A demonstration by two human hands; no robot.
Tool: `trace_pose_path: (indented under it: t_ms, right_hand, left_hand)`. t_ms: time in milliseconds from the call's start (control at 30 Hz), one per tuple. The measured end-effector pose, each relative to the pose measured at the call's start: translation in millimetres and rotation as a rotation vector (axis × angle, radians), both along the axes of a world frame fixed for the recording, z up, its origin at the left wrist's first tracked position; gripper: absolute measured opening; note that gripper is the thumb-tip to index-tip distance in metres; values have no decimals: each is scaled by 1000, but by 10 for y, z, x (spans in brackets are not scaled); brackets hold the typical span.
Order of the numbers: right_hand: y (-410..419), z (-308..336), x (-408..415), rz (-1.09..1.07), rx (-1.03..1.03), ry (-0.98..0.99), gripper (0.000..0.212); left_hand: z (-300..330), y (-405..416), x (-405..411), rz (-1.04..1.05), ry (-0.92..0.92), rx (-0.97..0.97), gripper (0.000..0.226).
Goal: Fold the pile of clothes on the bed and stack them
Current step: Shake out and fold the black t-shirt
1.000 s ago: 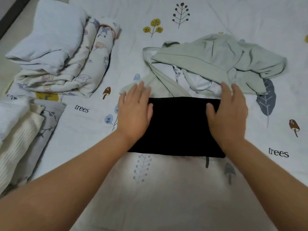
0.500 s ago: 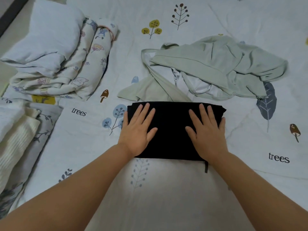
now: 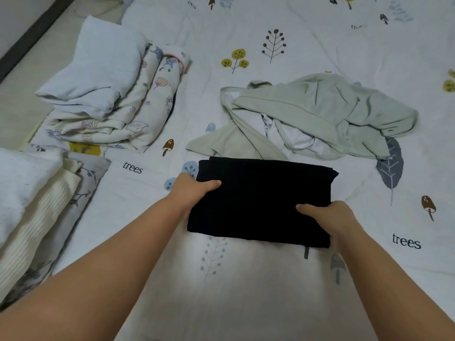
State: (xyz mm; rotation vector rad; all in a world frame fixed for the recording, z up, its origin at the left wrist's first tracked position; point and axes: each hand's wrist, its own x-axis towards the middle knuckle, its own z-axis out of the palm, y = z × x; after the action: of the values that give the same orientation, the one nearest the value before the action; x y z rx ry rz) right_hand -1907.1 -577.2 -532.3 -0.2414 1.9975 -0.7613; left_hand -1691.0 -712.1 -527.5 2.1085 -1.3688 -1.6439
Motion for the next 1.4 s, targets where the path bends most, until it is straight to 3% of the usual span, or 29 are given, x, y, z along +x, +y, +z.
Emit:
trace_pose_path:
  t_ms: [100, 200, 333, 567, 1000, 1267, 1400]
  right_hand:
    - [40, 10, 29, -44, -89, -58, 14]
    - [96, 27, 93, 4, -149, -16, 17]
    - [142, 119, 147, 80, -181, -6, 33]
    - [67, 534, 137, 169, -261, 50, 22]
    - [-732, 1809, 791, 422, -423, -34, 21]
    - [-1448, 2334, 1971, 722, -460, -138, 25]
    - [-1768, 2480, 2670, 875, -461, -322, 25]
  left_hand:
    - [91, 33, -15, -13, 112, 90, 24]
    - [144, 101, -57, -66, 184, 106, 15]
    - [229, 185, -64, -119, 224, 71, 24]
    - [604, 308, 36, -44, 348, 66, 33]
    - [1753, 294, 1161, 330, 482, -194, 31]
    - [2341, 484, 2412, 618, 484, -324, 27]
    - [2476, 695, 2968, 808, 474, -378, 23]
